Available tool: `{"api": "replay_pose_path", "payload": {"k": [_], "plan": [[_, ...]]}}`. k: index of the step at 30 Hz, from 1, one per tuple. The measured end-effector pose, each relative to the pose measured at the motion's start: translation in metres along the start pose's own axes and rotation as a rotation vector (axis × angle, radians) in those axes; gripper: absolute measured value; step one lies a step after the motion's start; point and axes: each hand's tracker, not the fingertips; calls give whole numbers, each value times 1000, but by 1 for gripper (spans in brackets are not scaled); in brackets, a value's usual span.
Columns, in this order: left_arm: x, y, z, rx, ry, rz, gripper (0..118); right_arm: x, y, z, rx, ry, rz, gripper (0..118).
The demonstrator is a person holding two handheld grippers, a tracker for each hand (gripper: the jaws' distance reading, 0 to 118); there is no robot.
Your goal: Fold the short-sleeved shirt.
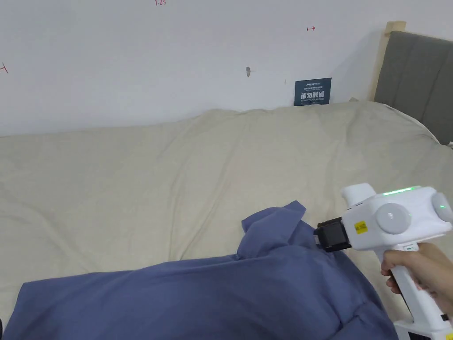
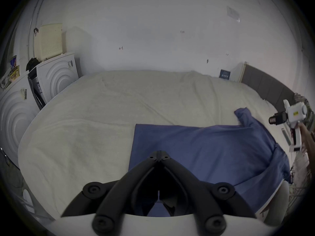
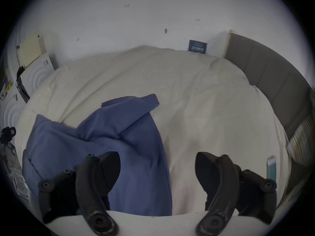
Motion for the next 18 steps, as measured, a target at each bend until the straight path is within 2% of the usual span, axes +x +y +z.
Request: {"api": "replay_pose_path", "payload": {"k": [2,3,5,6,8,9,10,11,12,14,16,18], "plan": [[1,-2,-9,-41,21,-28,0,2,10,-31,-106,-38,-77,92],[1,-3,-13,-54,28,-37,0,2,12,-42,-139,-24,-81,92],[-1,-4,-21,-58,22,-41,0,0,12,-64,-184,-62,-64,92],[-2,-5,-25,-66,22,-38,0,-1,11,-72,-195,-67,-53,88],[-5,-5,-30,-82,31,-37,0,0,11,-70,-187,-54,-78,86],[-5,-5,-33,-84,32,-40,0,0,14,-63,-180,-38,-84,68],[-5,-4,-34,-86,35,-40,0,-3,18,-54,-166,-43,-70,44],[-6,-4,-35,-86,35,-36,0,-4,20,-50,-138,-83,-16,10],[-7,-2,-37,-88,31,-36,0,-3,20,-51,-158,-119,-3,0],[-7,2,-41,-82,22,-24,0,3,25,-57,-206,-58,-77,0],[-9,8,-45,-89,5,-19,0,4,27,-48,-171,-43,-138,0],[-12,19,-57,-126,3,-41,4,11,26,-42,-158,-38,-135,0]]}}
